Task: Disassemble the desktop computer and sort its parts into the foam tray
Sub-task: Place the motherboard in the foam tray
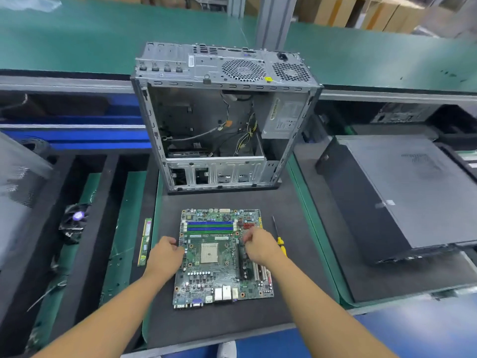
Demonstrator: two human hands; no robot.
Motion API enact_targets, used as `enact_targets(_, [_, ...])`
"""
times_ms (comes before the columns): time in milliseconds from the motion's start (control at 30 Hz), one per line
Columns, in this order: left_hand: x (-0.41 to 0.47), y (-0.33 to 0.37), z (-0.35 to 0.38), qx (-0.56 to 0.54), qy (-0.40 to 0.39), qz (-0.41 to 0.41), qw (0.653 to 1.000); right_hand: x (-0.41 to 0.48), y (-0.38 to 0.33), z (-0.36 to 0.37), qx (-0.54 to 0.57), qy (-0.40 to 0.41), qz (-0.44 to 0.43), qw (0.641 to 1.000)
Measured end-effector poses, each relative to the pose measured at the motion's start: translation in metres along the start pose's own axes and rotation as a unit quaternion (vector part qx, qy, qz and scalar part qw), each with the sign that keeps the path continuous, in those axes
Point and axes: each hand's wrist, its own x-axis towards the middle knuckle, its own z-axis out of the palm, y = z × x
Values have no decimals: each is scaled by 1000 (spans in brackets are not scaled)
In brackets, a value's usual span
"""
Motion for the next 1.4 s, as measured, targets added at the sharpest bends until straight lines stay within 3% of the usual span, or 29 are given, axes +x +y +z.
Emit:
enact_targets(67, [-2,3,7,3,17,-22,1000,1,11,0,-69,42,12,997])
enact_targets(167, [-2,3,13,-15,30,-52,998,1,19,-2,-73,80,14,994])
enact_targets(300, [4,-2,9,-107,26,-100,989,1,22,0,-100,68,-27,992])
enact_targets(433, [6,-5,3,-219,-3,-144,965,2,18,6,-140,81,14,987])
enact_targets(600, [3,0,-6,-305,-40,-178,935,8,5,1,5,56,109,992])
enact_targets(800, [-4,6,-26,-312,-93,-134,936,15,-3,-7,83,55,170,980])
enact_targets(933, [-6,15,-32,-247,-34,-44,967,15,-12,-7,52,48,191,979])
enact_targets(1000, [-6,18,-34,-206,5,-11,978,10,-23,-4,24,116,142,983])
enact_targets(1100, [-8,23,-41,-199,21,0,980,2,-55,-2,3,246,-106,963])
enact_targets(1167, [-13,27,-45,-216,10,0,976,-1,-86,-3,-68,211,-303,927])
enact_targets(1233, [-17,31,-47,-237,6,1,972,-2,-116,-6,-182,142,-433,871])
enact_targets(1400, [-31,43,-49,-257,9,10,966,1,-162,-11,-415,67,-502,756])
